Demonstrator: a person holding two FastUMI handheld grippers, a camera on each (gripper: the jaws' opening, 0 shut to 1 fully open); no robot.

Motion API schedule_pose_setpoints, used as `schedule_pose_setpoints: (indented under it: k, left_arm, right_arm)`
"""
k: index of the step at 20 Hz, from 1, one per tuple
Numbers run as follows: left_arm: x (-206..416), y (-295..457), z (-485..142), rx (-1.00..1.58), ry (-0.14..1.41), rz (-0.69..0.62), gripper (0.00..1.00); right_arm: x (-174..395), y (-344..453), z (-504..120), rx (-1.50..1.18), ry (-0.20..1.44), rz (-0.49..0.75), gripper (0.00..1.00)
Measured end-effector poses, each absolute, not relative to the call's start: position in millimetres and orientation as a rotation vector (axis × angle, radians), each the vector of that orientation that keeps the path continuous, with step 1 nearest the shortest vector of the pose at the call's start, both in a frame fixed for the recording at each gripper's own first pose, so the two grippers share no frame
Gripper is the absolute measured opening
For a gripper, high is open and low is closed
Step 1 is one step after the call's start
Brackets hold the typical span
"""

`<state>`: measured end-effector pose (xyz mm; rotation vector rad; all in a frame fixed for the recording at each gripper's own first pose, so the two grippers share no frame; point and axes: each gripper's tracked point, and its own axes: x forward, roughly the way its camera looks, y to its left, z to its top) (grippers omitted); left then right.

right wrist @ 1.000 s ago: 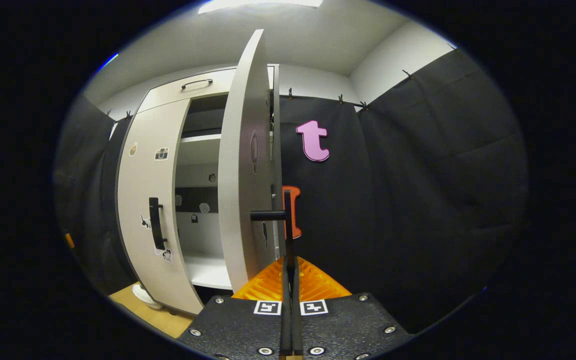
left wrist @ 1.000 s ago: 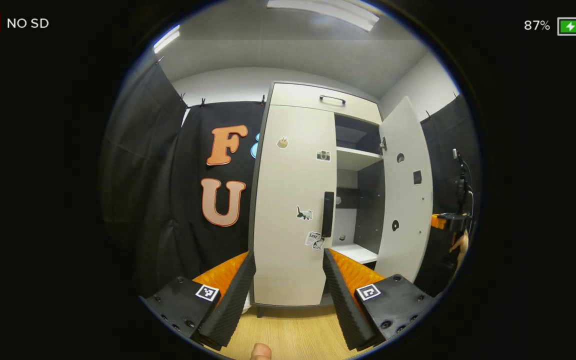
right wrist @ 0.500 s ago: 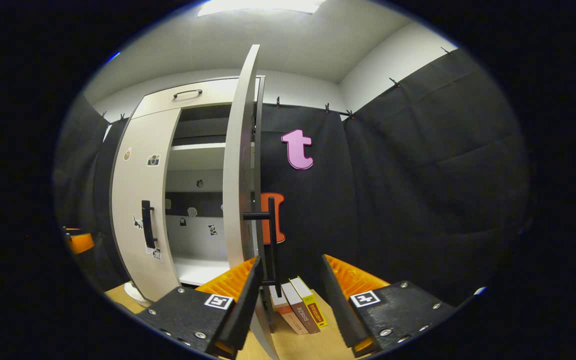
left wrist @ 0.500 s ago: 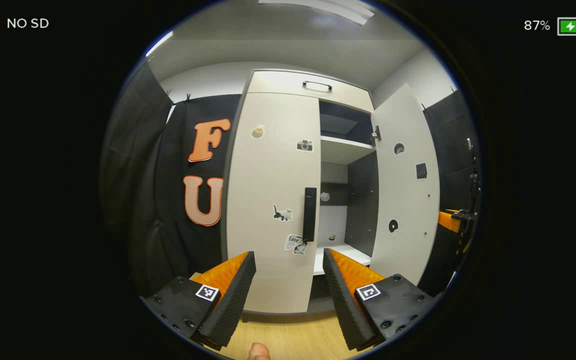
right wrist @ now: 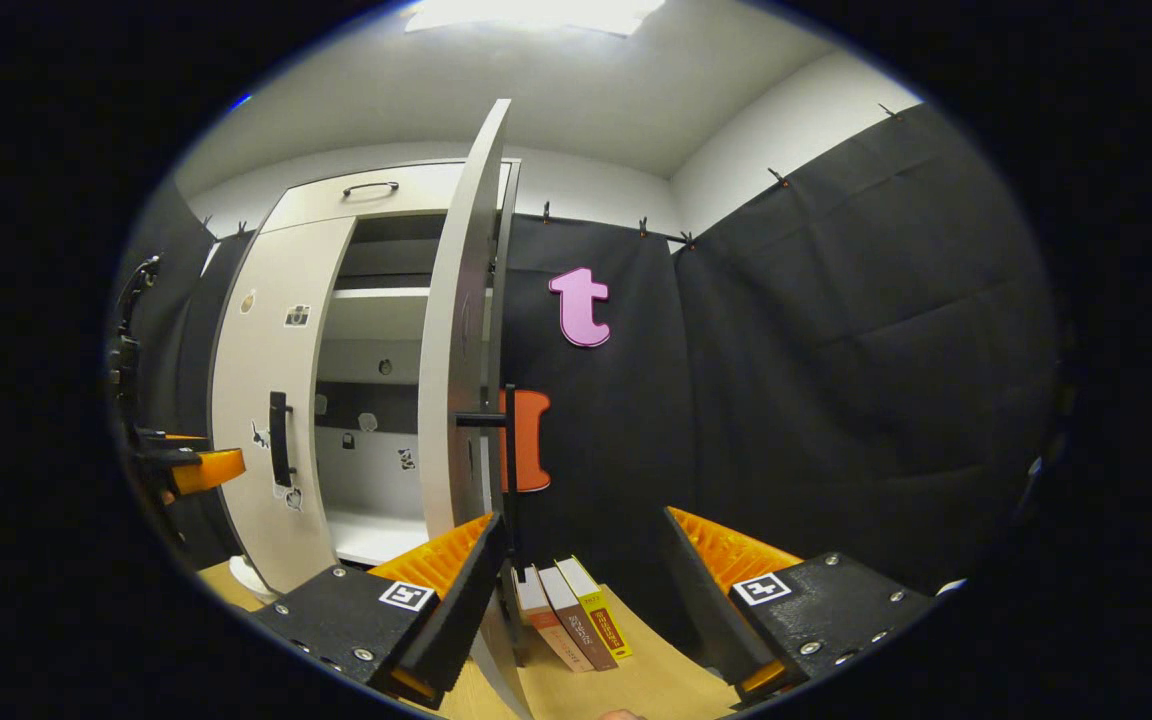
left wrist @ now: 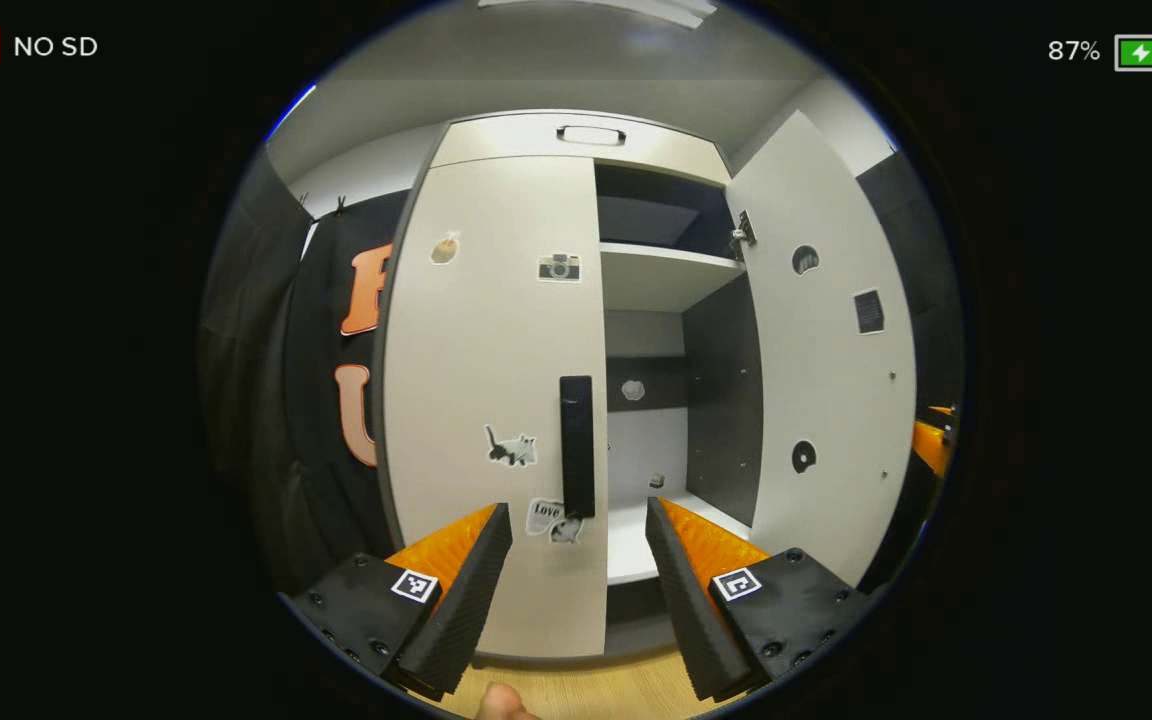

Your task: Open the right door of the double-door shoe cabinet with the right hand, and open the left door with the left hand.

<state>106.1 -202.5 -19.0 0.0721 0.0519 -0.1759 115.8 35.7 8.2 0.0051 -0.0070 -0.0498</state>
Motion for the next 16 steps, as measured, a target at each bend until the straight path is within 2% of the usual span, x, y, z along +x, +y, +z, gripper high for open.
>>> schedule_pose_setpoints:
  k: [9,16]
  left_arm:
    - [190.3,-211.9,-23.1,0.045,0.040,-0.162,0.81]
    - [218.9,-214.8,-32.0,0.079,0.066,-0.133,0.81]
  right_arm:
    - [116.5,34.2,3.1,0.023,-0.012,-0.034,0.93]
    - [118.4,30.9,-0.4,0.033,-0.017,-0.033,0.93]
